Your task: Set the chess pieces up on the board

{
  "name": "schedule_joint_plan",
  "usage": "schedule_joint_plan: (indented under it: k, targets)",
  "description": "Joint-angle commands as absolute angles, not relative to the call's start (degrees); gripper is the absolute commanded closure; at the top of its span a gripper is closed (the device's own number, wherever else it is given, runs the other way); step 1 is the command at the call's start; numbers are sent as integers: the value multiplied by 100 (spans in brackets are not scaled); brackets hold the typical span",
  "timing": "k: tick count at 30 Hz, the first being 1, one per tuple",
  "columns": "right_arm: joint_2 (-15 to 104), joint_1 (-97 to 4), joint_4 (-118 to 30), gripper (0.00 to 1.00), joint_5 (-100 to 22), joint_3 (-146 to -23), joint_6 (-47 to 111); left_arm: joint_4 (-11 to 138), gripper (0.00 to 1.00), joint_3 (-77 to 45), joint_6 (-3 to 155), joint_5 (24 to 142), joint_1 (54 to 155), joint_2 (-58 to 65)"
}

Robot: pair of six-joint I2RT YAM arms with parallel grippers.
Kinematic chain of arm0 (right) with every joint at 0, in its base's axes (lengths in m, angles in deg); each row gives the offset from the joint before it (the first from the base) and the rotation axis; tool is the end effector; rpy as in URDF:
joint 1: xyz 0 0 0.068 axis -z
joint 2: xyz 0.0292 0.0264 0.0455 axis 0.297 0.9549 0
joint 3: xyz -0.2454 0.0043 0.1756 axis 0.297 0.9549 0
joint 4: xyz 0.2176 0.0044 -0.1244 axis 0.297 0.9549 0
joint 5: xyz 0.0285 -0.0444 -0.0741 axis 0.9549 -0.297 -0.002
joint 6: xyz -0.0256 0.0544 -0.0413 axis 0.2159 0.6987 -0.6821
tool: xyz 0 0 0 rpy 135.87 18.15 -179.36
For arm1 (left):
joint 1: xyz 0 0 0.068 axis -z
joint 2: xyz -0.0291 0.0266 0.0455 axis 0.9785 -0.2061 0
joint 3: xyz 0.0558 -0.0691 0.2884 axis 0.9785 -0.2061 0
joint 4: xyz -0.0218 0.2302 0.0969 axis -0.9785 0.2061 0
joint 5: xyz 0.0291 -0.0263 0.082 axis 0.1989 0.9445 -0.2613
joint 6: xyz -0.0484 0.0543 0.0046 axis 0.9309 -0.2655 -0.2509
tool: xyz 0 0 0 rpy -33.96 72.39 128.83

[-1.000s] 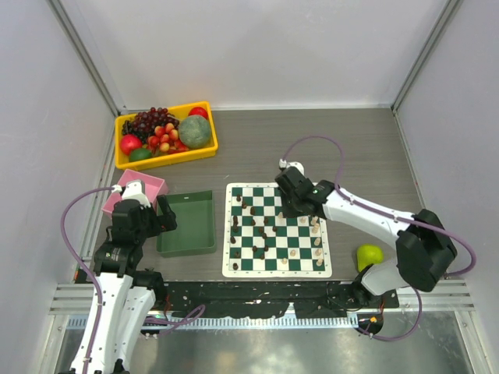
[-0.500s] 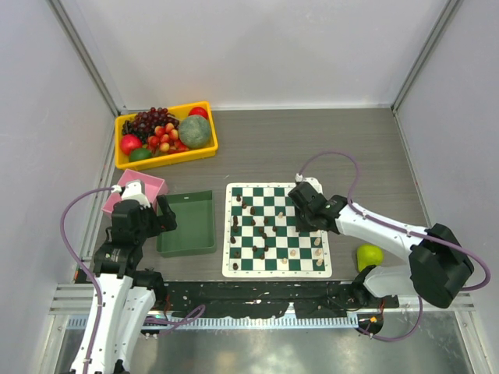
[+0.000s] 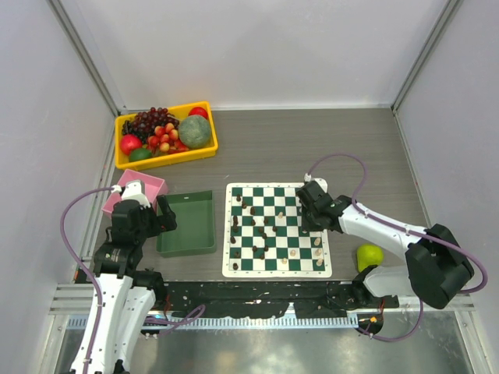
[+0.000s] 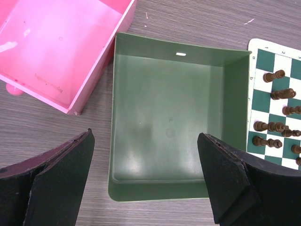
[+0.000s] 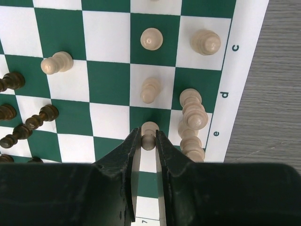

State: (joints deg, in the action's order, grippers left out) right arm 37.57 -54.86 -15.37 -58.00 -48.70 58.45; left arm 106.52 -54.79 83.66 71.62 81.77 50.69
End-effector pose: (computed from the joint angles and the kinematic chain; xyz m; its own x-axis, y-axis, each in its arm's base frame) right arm 0.1864 0.1289 0.1945 -0.8849 -0.0050 -0.4657 -0.0579 0.9934 0.0993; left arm 0.0976 -0.0027 0.2550 -0.5559 -0.2963 -0.7766 -0.1774 0.9551 -0.2374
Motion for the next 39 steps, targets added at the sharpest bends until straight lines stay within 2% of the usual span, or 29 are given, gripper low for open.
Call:
schedule_joint_plan:
  k: [1,16,26,39]
  targets:
    - [3784,-5419,-1775,77,-5763,-4877,5780,10484,1,-5304,8371,7247,8162,5077]
    - [4013,-5419,-1889,76,-5719,-4798,5763,10484,1,-5304,8362,7248,8171,5060]
    - [3794,-5419,-1845,68,-5648,-4833,5675,10484,1,-5304,8380,7256,8171,5069]
    - [3169,-5410,-1529,62,-5499,-5264,5605,10484,1,-5313,8371,7248,8162,5104]
